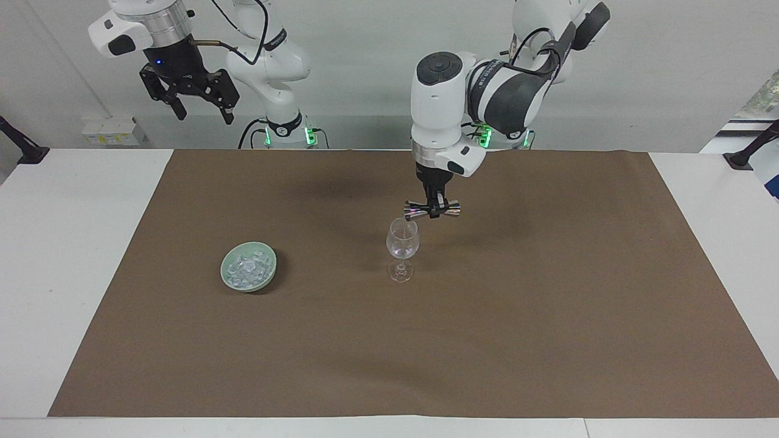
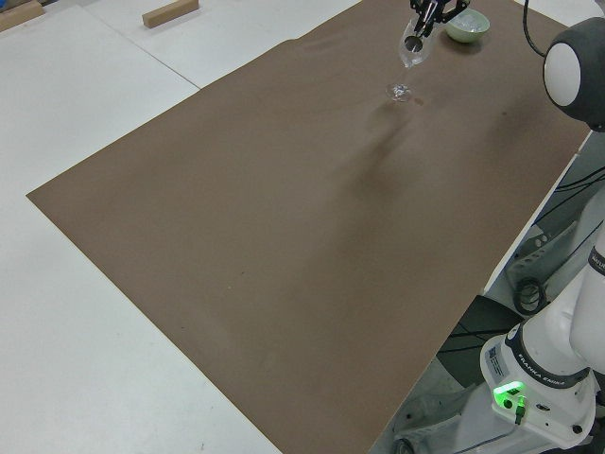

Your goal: Pour wine and add ice with both arms

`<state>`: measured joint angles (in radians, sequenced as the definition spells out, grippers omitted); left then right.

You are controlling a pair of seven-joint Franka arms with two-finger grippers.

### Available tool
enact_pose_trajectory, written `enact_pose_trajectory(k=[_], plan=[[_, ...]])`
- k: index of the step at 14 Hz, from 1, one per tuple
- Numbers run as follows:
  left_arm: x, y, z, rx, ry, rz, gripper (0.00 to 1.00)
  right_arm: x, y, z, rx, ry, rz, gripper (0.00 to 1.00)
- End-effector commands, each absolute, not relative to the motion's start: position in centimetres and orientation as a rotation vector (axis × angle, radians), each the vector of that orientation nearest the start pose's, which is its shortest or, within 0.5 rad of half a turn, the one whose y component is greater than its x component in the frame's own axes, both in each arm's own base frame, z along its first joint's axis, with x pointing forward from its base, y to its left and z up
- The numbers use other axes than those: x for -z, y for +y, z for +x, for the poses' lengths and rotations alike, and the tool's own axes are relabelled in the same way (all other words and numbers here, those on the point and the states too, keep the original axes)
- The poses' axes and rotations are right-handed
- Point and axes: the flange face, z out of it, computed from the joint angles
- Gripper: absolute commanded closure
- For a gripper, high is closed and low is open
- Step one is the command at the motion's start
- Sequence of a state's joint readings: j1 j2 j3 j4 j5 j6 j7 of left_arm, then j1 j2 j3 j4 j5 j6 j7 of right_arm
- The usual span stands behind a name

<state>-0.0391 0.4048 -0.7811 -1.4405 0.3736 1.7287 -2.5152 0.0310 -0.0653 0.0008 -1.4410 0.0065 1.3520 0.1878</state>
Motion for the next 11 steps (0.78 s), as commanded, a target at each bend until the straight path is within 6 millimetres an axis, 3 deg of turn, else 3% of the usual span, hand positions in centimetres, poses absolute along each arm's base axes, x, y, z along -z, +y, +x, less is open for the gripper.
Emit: enact_pose_trajectory(k=[1, 11], plan=[[-51.51, -40.16, 52.99, -0.169, 2.357, 2.07, 1.0, -70.18, 1.43, 50.68, -0.013, 0.216, -3.128, 0.0], [-51.91, -40.61, 52.94, -0.238, 2.338, 2.084, 1.0, -70.18, 1.41, 50.68, -0.013, 0.217, -3.129, 0.0]])
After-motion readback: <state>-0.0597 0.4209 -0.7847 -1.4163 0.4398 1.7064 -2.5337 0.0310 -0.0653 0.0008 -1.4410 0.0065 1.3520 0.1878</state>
